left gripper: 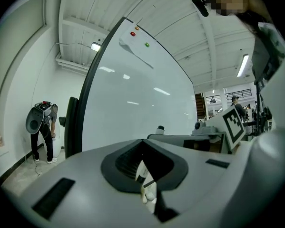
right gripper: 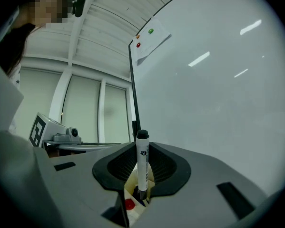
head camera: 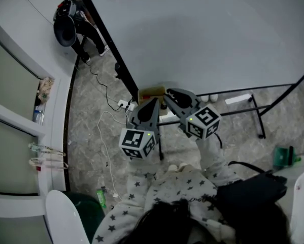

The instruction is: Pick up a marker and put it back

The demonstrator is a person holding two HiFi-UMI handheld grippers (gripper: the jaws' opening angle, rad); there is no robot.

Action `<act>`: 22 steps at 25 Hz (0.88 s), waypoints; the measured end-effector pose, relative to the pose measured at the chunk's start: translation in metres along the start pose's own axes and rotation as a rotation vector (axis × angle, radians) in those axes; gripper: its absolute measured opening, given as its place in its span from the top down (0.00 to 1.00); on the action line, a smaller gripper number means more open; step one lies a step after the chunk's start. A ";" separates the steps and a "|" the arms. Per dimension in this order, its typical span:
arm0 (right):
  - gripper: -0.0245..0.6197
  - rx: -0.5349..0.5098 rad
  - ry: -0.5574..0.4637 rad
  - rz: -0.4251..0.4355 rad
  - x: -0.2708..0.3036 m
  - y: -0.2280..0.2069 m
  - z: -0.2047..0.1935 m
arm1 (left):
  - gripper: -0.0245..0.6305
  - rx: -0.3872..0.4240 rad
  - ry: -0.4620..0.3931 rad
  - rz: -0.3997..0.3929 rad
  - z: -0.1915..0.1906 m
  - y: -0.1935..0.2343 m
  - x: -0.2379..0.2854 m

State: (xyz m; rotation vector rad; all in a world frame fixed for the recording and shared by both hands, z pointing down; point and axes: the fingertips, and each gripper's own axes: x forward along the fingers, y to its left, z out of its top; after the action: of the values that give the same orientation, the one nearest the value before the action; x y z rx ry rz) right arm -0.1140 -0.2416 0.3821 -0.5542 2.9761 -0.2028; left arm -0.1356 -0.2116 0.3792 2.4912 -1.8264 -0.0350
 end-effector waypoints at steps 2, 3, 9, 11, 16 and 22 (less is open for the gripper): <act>0.83 -0.011 -0.004 0.003 0.000 0.002 0.013 | 0.96 0.005 -0.005 -0.018 0.011 -0.003 -0.001; 0.83 -0.020 -0.002 0.007 0.001 0.003 0.019 | 0.96 0.005 -0.009 -0.024 0.017 -0.003 -0.002; 0.83 -0.035 0.003 0.077 0.000 0.018 0.052 | 0.96 0.019 -0.012 -0.053 0.044 -0.006 -0.010; 0.83 -0.038 -0.014 0.091 -0.002 0.021 0.061 | 0.96 0.015 -0.032 -0.056 0.051 -0.005 -0.011; 0.83 -0.055 -0.017 0.105 -0.002 0.027 0.067 | 0.96 0.013 -0.044 -0.064 0.057 -0.007 -0.014; 0.83 -0.067 -0.013 0.112 0.000 0.027 0.068 | 0.96 0.019 -0.037 -0.064 0.058 -0.005 -0.011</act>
State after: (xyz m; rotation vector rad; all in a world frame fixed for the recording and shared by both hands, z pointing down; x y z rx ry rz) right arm -0.1150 -0.2245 0.3110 -0.3919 2.9994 -0.0892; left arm -0.1372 -0.2013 0.3205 2.5783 -1.7678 -0.0674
